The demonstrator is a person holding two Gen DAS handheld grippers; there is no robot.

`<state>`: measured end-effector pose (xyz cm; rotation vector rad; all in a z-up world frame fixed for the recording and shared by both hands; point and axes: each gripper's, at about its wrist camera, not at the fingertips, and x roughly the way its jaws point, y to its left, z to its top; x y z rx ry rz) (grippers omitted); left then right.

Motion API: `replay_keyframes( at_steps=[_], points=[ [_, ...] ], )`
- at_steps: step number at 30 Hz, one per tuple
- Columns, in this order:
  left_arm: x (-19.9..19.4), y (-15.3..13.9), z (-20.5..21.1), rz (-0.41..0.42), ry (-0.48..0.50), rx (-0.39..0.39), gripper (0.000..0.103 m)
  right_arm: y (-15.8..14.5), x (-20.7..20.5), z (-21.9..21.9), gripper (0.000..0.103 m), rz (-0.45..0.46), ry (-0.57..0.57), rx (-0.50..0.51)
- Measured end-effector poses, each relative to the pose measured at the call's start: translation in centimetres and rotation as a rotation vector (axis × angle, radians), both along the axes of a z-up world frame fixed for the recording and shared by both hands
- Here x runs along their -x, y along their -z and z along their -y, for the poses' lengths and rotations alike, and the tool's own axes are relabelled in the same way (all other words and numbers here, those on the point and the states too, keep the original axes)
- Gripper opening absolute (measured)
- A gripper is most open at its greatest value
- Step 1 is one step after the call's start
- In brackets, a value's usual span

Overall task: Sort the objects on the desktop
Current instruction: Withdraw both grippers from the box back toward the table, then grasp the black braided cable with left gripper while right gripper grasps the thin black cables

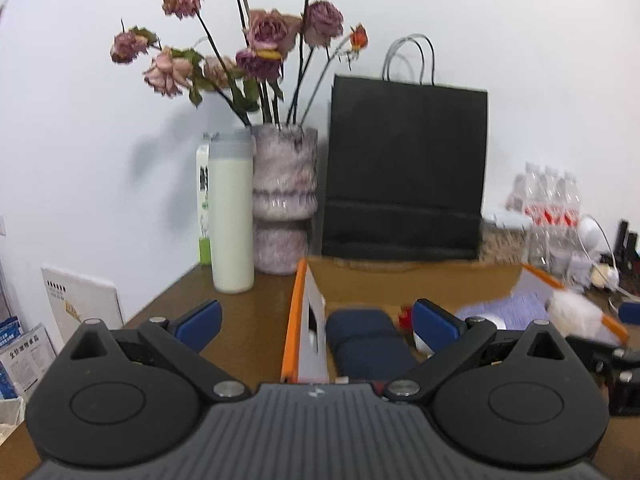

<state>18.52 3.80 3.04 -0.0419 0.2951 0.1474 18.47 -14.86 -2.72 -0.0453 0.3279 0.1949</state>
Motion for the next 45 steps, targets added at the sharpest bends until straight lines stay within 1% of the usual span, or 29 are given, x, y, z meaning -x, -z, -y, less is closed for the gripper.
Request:
replay_keyframes(
  at_steps=[5, 10, 14, 17, 21, 26, 29, 33, 38, 45],
  points=[
    [2.4, 1.0, 0.0, -0.087, 0.039, -0.003, 0.103, 0.8, 2.3, 0.4, 0.101, -0.032, -0.013, 0.028],
    [4.7, 2.2, 0.5, -0.155, 0.075, -0.004, 0.103, 1.9, 4.4, 0.8, 0.101, -0.091, -0.023, 0.039],
    [6.1, 3.3, 1.3, -0.211, 0.109, -0.004, 0.103, 2.5, 5.8, 0.9, 0.101, -0.128, -0.027, 0.044],
    [6.9, 3.8, 2.3, -0.247, 0.141, -0.022, 0.103, 2.9, 6.5, 1.1, 0.101, -0.148, -0.023, 0.048],
    [7.5, 4.3, 3.3, -0.275, 0.172, -0.038, 0.103, 3.1, 7.4, 1.3, 0.101, -0.169, -0.021, 0.040],
    [7.3, 5.1, 4.1, -0.335, 0.206, -0.041, 0.103, 3.5, 8.1, 1.4, 0.101, -0.206, -0.033, 0.037],
    [6.8, 5.6, 4.2, -0.371, 0.201, -0.048, 0.103, 3.8, 8.4, 1.4, 0.101, -0.229, -0.039, 0.040],
    [6.5, 6.1, 4.2, -0.394, 0.193, -0.052, 0.103, 4.2, 8.4, 1.4, 0.101, -0.256, -0.039, 0.039],
    [6.2, 6.4, 4.7, -0.401, 0.187, -0.080, 0.103, 4.5, 8.3, 1.5, 0.101, -0.276, -0.045, 0.036],
    [6.1, 6.3, 4.5, -0.385, 0.157, -0.085, 0.103, 4.7, 8.3, 1.2, 0.101, -0.285, -0.055, 0.044]
  ],
)
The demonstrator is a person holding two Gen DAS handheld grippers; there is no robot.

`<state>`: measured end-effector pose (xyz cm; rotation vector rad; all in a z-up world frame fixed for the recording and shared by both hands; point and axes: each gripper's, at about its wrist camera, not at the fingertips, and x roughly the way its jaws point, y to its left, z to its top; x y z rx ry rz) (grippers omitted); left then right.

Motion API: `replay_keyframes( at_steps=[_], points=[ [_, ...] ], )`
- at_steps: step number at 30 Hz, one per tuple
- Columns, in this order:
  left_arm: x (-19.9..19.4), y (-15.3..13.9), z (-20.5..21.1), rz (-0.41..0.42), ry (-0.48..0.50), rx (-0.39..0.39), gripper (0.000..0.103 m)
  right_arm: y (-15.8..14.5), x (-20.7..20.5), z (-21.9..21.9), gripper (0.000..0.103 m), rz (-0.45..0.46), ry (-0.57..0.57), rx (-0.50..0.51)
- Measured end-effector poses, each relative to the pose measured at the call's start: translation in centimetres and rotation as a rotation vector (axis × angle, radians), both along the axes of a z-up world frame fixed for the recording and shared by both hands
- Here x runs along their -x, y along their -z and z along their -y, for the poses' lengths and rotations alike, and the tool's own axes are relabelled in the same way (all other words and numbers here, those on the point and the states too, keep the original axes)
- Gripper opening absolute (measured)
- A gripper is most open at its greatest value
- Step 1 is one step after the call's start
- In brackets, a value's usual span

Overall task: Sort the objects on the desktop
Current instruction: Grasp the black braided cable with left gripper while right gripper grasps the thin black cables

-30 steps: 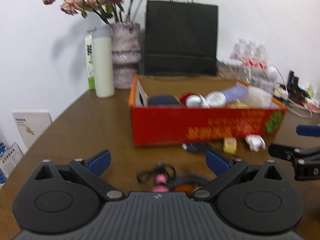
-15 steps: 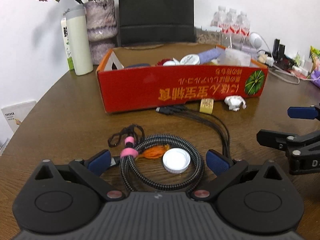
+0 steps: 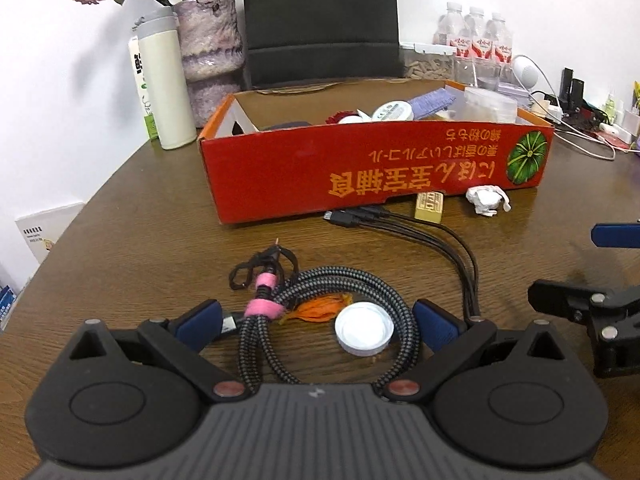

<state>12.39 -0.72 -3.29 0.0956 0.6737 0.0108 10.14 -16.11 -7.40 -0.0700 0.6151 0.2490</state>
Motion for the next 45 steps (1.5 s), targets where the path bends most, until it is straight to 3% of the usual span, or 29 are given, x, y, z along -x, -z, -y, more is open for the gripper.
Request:
replay_keyframes(
  at_steps=[5, 8, 13, 31, 38, 40, 45],
  points=[
    [-0.2, 0.1, -0.1, -0.010, 0.006, 0.003, 0.103, 0.1, 0.0, -0.1, 0.101, -0.002, -0.006, 0.003],
    [0.0, -0.2, -0.4, -0.004, 0.024, 0.038, 0.091, 0.1, 0.0, -0.1, 0.101, -0.002, -0.008, 0.004],
    [0.2, -0.3, -0.5, 0.009, 0.029, 0.054, 0.090, 0.2, 0.0, -0.2, 0.101, -0.007, -0.004, 0.005],
    [1.5, -3.8, -3.1, 0.213, -0.006, 0.137, 0.090, -0.1, -0.8, -1.0, 0.101, -0.011, -0.019, -0.052],
    [1.8, -4.1, -6.1, 0.235, -0.046, 0.159, 0.090, 0.4, -2.7, -3.7, 0.091, -0.044, -0.070, -0.029],
    [1.8, -4.1, -6.9, 0.238, -0.056, 0.168, 0.090, 0.4, -3.5, -4.6, 0.081, -0.051, -0.083, -0.024],
    [1.9, -4.2, -8.1, 0.235, -0.070, 0.184, 0.090, 0.8, -5.3, -6.2, 0.068, -0.059, -0.080, -0.006]
  ],
)
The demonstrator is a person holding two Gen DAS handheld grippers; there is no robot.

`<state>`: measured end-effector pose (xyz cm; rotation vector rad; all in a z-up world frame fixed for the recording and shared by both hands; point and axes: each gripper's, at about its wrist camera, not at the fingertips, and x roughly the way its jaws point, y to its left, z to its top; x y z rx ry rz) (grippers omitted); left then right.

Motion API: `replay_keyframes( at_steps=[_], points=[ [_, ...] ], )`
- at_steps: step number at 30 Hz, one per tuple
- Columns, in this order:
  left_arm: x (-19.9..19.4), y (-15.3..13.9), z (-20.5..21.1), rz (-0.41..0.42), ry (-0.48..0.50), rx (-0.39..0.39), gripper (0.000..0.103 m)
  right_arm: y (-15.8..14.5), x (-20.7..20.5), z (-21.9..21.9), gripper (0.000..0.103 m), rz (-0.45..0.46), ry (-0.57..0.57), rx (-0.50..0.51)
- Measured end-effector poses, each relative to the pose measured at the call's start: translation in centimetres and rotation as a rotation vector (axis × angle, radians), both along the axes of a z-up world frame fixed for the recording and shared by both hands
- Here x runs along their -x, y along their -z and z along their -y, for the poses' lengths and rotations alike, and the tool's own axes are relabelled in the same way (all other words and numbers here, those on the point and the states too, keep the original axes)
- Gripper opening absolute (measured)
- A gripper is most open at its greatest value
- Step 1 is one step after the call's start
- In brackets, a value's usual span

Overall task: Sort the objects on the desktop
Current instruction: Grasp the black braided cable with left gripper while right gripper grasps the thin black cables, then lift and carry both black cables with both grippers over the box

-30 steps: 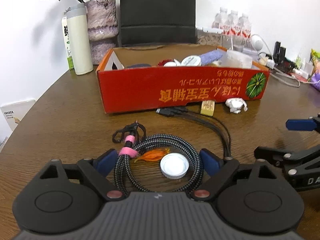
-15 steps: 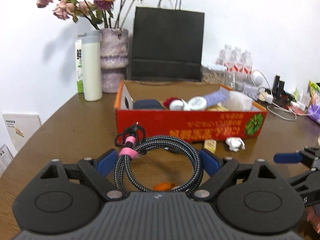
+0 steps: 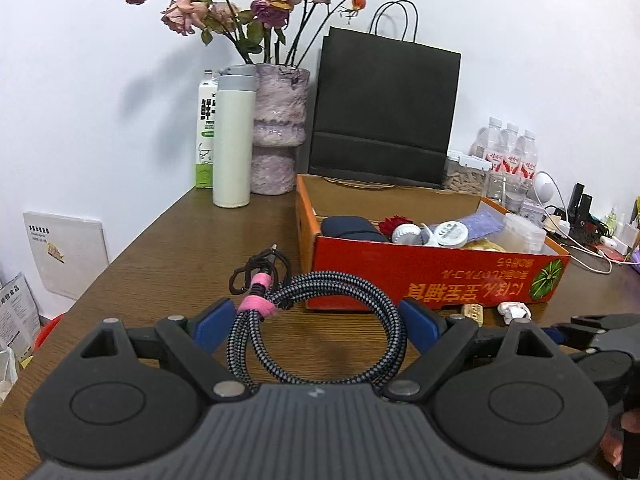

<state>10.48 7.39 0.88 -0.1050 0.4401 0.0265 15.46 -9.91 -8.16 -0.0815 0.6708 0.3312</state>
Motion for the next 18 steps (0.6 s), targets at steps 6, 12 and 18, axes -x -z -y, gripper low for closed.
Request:
replay_keyframes(
  at_steps=[6, 12, 18],
  points=[
    [0.1, 0.0, -0.7, -0.001, 0.002, 0.016, 0.090, 0.1, -0.5, -0.7, 0.050, 0.019, -0.012, 0.008],
    [0.4, 0.0, -0.4, 0.004, 0.015, 0.014, 0.090, 0.0, 0.0, -1.2, 0.011, 0.031, -0.040, 0.008],
    [0.5, 0.1, -0.3, 0.001, 0.021, 0.018, 0.090, 0.0, 0.6, -1.4, 0.004, 0.035, -0.040, -0.012]
  ],
)
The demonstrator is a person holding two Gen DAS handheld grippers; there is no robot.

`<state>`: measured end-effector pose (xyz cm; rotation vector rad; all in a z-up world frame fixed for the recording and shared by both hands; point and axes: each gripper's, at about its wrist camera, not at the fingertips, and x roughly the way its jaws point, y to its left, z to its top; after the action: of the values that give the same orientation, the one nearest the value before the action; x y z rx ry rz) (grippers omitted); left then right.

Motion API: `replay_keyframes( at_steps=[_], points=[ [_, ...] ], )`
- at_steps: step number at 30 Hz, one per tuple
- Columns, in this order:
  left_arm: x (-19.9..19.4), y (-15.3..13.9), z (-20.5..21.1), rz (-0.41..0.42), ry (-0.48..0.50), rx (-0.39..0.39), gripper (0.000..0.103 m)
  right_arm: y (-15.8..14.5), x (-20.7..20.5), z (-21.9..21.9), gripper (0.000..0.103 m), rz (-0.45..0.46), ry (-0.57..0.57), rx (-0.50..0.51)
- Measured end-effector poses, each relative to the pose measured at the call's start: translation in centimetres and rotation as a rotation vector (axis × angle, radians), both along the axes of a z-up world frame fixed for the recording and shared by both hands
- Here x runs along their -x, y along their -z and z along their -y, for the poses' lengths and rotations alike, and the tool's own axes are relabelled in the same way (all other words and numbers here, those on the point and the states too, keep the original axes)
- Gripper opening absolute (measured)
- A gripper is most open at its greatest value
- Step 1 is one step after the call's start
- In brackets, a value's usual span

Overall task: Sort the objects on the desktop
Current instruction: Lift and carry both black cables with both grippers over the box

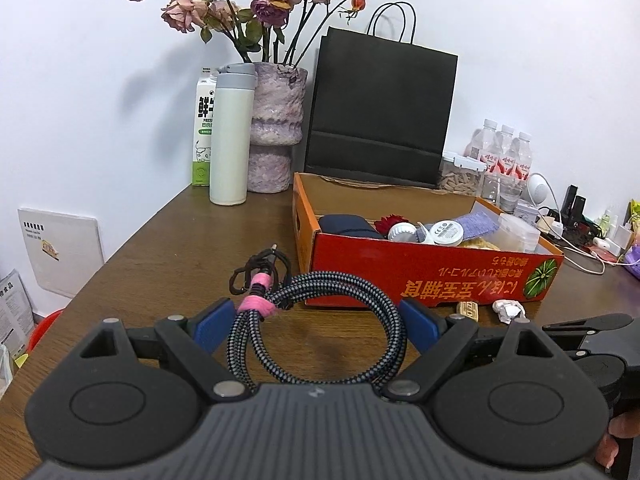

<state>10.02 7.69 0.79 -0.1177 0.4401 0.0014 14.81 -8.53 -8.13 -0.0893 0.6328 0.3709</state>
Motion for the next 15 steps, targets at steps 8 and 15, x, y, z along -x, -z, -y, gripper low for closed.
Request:
replay_keyframes(
  at_steps=[8, 15],
  points=[
    [0.2, 0.0, 0.1, 0.012, 0.012, 0.003, 0.090, -0.9, 1.8, -0.1, 0.003, 0.044, 0.011, -0.026],
    [0.6, -0.1, 0.5, 0.024, 0.018, -0.002, 0.090, -2.2, 4.0, 0.4, 0.002, 0.096, 0.007, -0.065]
  ],
)
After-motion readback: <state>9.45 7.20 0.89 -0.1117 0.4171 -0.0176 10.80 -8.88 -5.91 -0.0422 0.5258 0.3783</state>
